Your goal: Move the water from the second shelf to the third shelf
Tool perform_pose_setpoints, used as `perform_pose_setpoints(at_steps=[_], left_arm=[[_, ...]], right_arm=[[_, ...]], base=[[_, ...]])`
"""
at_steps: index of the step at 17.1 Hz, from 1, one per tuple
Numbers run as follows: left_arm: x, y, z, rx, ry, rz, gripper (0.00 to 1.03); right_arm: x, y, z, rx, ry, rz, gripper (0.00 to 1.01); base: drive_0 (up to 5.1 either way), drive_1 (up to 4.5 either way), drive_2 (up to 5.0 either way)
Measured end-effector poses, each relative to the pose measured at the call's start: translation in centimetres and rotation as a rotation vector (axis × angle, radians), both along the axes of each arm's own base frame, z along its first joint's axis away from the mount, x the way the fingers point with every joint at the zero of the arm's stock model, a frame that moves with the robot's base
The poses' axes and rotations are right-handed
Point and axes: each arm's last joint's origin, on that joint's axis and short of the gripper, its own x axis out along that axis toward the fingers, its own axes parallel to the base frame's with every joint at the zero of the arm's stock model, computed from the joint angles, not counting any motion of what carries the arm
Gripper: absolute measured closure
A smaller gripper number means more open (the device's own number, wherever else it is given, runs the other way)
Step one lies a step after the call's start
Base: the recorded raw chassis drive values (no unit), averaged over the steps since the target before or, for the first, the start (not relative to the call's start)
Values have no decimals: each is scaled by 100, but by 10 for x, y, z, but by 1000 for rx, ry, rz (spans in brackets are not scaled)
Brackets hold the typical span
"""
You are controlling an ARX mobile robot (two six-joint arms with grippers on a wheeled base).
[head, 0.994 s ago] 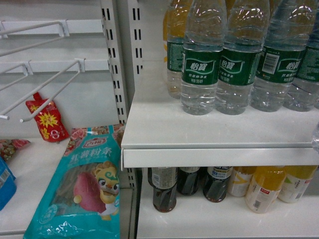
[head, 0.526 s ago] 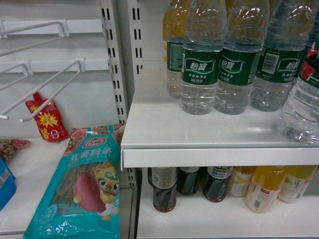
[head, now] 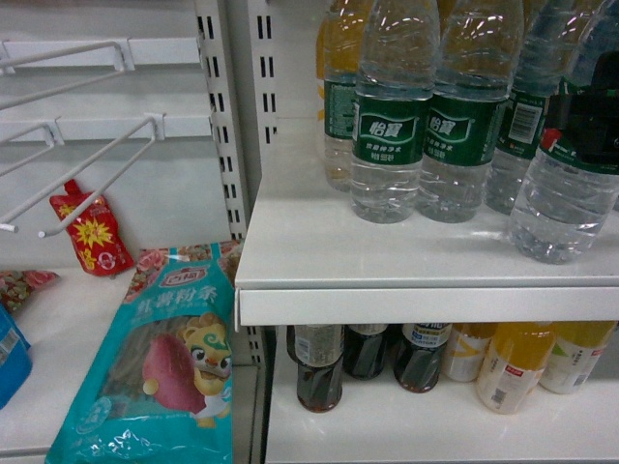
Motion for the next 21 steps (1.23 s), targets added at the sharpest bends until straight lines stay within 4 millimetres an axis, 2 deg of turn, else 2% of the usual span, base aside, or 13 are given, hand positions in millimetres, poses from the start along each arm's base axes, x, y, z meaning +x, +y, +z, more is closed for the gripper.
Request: perform_pose_setpoints(at_steps=[14,15,17,19,20,21], left_arm=[[0,0,0,0,0,0,5],[0,0,0,0,0,0,5],[0,0,0,0,0,0,5],[0,0,0,0,0,0,5],[0,0,0,0,0,0,5],[0,0,0,0,0,0,5]], right_arm=[[9,-6,0,-27,20,-31,60],[9,-6,0,-27,21,-29,56],[9,-6,0,-24,19,-22,28],[11,-5,4,-22,3,-23,8],[12,-5,5,-21,2,-23,1],[12,-6,4,-21,5,-23,4]], base=[[0,0,0],[0,0,0],[0,0,0],[0,0,0],[0,0,0],[0,0,0]])
